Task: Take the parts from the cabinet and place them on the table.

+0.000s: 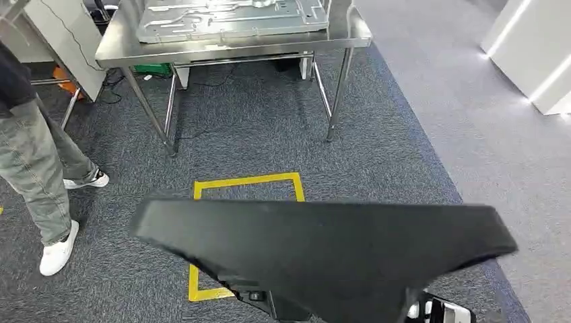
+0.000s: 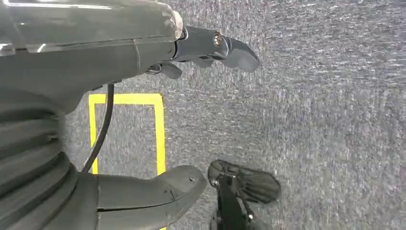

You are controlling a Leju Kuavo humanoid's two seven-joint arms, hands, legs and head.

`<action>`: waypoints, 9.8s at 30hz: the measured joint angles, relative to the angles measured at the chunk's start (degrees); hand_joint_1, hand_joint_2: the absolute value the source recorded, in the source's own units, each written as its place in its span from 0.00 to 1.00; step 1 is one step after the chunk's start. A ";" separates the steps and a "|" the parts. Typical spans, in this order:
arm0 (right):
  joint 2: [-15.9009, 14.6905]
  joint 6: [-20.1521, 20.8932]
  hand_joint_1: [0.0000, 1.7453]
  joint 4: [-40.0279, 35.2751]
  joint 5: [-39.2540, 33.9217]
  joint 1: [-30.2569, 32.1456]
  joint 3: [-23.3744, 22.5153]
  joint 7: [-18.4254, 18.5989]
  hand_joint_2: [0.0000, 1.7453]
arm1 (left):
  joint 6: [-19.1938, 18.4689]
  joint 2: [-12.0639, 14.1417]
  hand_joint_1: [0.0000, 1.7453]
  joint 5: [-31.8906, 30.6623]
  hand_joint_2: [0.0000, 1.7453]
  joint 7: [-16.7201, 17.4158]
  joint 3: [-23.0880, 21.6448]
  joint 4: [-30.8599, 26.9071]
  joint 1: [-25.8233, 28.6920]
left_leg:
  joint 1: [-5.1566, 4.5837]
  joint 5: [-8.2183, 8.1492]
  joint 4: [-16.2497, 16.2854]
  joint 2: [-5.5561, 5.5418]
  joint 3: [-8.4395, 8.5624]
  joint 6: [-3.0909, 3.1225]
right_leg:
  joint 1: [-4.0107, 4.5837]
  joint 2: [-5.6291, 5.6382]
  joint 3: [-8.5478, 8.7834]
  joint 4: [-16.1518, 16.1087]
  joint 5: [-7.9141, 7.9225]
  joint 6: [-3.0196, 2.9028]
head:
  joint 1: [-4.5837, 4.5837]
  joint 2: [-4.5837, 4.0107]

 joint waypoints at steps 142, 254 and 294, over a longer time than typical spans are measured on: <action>-2.16 -6.56 1.00 -2.69 3.84 3.29 -2.58 -3.69 1.00 | -1.77 0.87 0.00 -5.46 1.00 -4.11 5.92 0.02 0.03 | -1.28 1.94 -0.35 -1.32 -1.68 4.49 | 0.68 0.46 -6.24 18.62 -11.42 1.92 | 0.04 0.00; -1.29 -34.84 1.00 58.13 75.80 -52.49 1.43 16.87 1.00 | -5.73 1.14 0.00 -15.74 1.00 -7.17 7.13 0.00 -2.84 | -1.43 5.61 2.35 -1.30 -6.43 2.17 | 0.60 0.40 0.32 1.20 -1.49 -0.74 | 0.00 0.00; 10.95 -44.39 0.00 84.74 61.18 -45.56 9.14 8.44 0.00 | -6.84 0.37 0.00 -19.91 1.00 -11.21 2.82 0.00 -5.55 | -0.80 4.64 -0.06 -1.30 -4.70 3.08 | 0.61 0.34 -7.97 14.41 -6.84 1.29 | -0.04 0.00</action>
